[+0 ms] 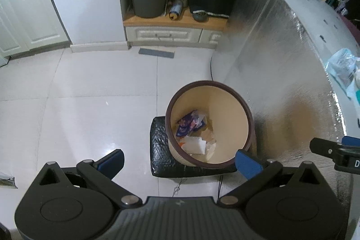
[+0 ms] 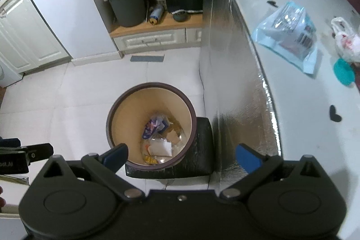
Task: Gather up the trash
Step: 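Move both open tools back over the table toward the remaining trash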
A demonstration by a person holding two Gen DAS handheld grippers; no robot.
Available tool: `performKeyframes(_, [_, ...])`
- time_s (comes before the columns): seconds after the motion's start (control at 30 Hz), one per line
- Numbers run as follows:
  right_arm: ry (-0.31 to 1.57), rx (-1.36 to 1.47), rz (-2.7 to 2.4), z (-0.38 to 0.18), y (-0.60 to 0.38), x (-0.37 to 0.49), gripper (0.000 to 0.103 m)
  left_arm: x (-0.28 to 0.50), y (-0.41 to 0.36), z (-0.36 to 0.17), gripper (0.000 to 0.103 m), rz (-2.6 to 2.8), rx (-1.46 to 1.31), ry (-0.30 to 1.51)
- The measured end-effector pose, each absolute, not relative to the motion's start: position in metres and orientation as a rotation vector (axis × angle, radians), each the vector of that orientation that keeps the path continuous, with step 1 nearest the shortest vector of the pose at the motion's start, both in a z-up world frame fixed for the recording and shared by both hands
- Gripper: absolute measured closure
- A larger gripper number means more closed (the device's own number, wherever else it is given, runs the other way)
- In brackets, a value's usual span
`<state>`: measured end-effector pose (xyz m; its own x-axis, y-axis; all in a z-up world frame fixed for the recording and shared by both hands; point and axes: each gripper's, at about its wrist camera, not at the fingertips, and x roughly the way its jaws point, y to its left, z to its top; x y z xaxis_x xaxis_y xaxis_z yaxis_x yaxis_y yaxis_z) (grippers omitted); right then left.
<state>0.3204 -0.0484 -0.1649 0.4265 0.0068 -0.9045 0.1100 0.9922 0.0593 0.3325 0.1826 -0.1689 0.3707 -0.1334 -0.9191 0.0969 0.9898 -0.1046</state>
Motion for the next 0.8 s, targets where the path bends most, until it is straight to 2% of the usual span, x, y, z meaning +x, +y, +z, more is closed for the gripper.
performKeyframes(0.4, [1.005,0.112,-0.059,-0.107,-0.078,0.269,0.000,0.285,0.146,-0.121,0.000,-0.158,-0.018,1.069])
performKeyframes(0.8, [0.907,0.111,-0.026,-0.064,-0.154,0.204,0.000,0.216,0.069,-0.080,0.000,-0.154,-0.027,0.971])
